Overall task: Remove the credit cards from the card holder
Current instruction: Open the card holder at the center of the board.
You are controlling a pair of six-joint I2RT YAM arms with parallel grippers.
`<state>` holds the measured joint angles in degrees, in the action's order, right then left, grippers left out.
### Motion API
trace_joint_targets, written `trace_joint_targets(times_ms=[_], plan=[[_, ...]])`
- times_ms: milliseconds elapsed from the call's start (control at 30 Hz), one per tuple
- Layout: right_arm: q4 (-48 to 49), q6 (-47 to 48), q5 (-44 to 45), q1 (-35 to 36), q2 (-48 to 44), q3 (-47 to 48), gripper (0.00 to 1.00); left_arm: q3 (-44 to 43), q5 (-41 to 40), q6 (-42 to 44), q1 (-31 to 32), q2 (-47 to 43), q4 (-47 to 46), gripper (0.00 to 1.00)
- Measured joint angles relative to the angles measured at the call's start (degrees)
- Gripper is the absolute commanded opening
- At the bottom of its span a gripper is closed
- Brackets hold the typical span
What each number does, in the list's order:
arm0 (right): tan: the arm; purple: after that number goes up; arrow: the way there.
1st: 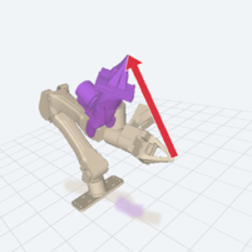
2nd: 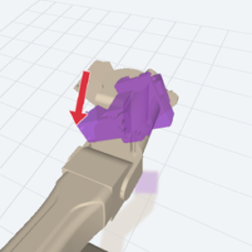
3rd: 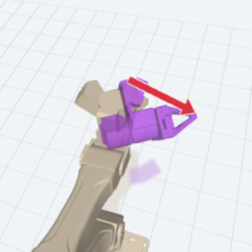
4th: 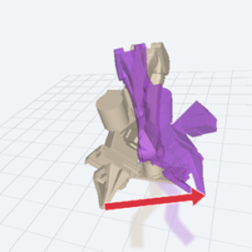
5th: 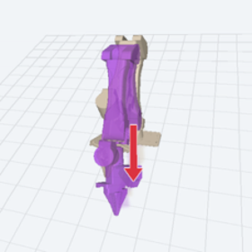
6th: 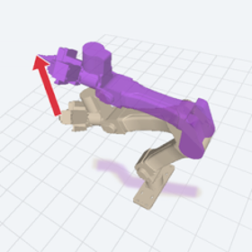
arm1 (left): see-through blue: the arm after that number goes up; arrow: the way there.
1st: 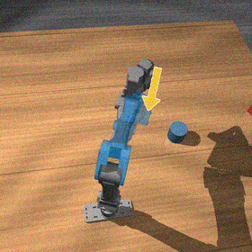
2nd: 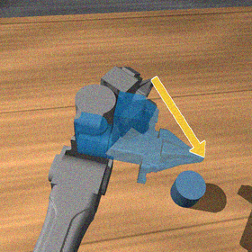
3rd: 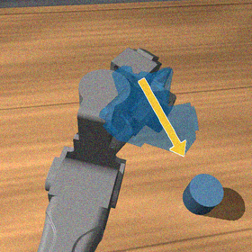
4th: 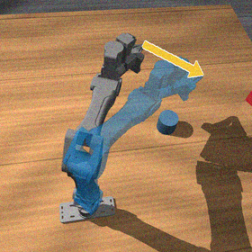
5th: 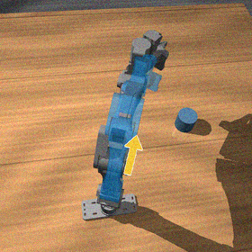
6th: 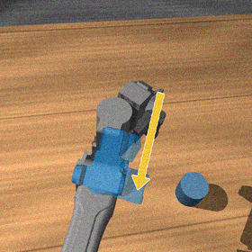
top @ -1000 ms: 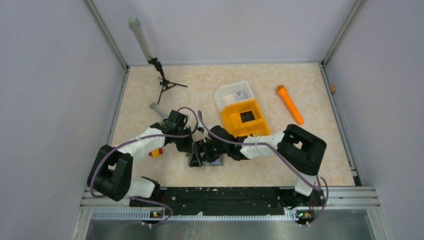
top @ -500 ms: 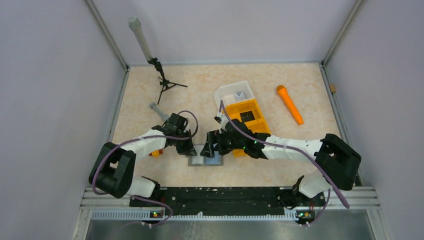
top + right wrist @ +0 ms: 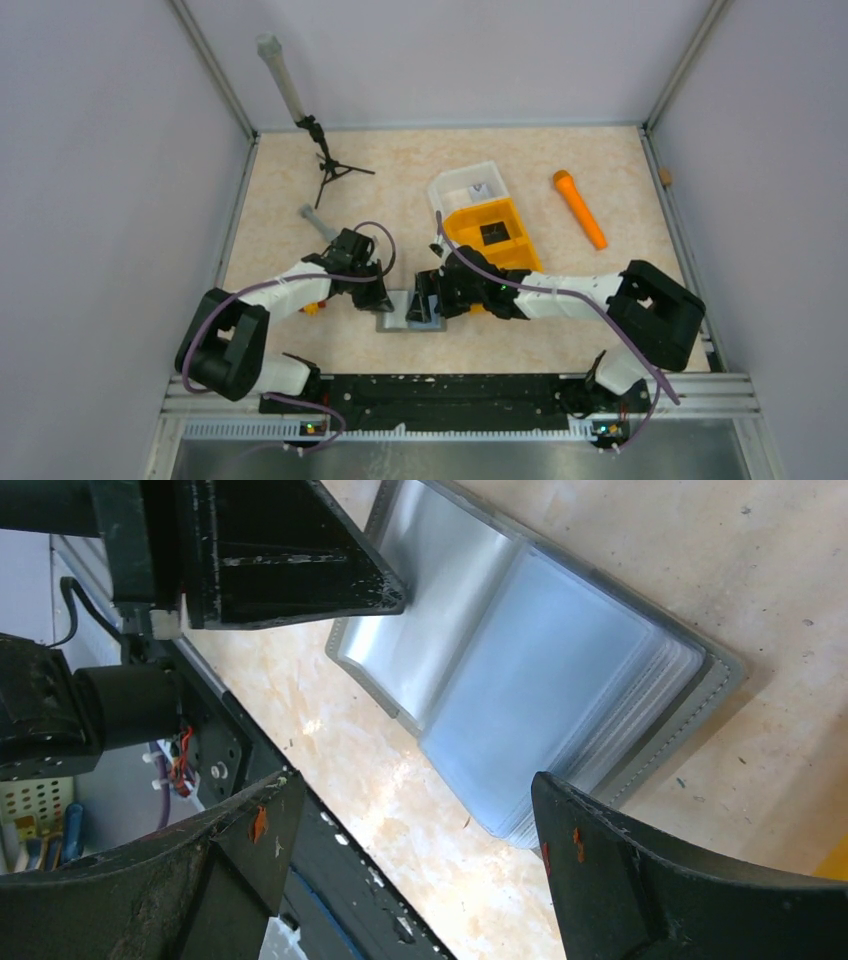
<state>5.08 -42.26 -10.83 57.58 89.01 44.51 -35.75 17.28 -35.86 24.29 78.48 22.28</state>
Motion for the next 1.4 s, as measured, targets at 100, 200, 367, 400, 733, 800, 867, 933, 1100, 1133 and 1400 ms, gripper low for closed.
trace_joint_targets(times_ms=[100, 200, 367, 400, 733, 800, 867, 933, 1100, 1133, 1400], plan=[[0.00, 0.00, 0.24, 0.00, 0.66, 0.00, 0.87, 0.00, 0.00, 0.00, 0.00, -0.11, 0.02, 0.00], [0.04, 0.02, 0.26, 0.00, 0.76, 0.00, 0.87, 0.00, -0.04, 0.00, 0.00, -0.48, 0.26, 0.00], [2.12, -0.42, -0.26, 0.00, 2.40, 0.00, 0.87, 0.00, -0.17, 0.00, 0.00, -0.85, 0.46, 0.00], [2.67, -0.44, -0.46, 0.00, 2.64, 0.00, 0.87, 0.00, -0.17, 0.02, 0.00, -0.85, 0.46, 0.00], [6.03, -1.36, -2.56, 0.52, 6.56, 2.16, 0.87, 0.46, -0.13, 0.02, 0.00, -0.85, 0.42, 0.00], [6.05, -1.42, -3.02, 0.59, 7.65, 3.26, 0.87, 0.48, -0.11, 0.00, 0.00, -0.85, 0.42, 0.00], [6.14, -1.46, -3.43, 0.72, 8.72, 4.28, 0.87, 0.50, -0.11, 0.00, 0.00, -0.85, 0.39, 0.00], [6.60, -1.57, -4.13, 0.85, 9.99, 5.25, 0.87, 0.52, -0.07, 0.00, 0.00, -0.85, 0.39, 0.00], [9.03, -2.47, -6.64, 1.20, 12.85, 6.86, 0.87, 0.63, 0.04, 0.00, 0.00, -0.85, 0.33, 0.00], [9.25, -2.54, -7.10, 1.38, 13.16, 7.06, 0.87, 0.63, 0.04, 0.00, 0.00, -0.85, 0.33, 0.00], [12.94, -2.10, -10.10, 2.91, 13.20, 8.13, 0.87, 0.63, 0.04, 0.00, 0.00, -0.85, 0.33, 0.00]])
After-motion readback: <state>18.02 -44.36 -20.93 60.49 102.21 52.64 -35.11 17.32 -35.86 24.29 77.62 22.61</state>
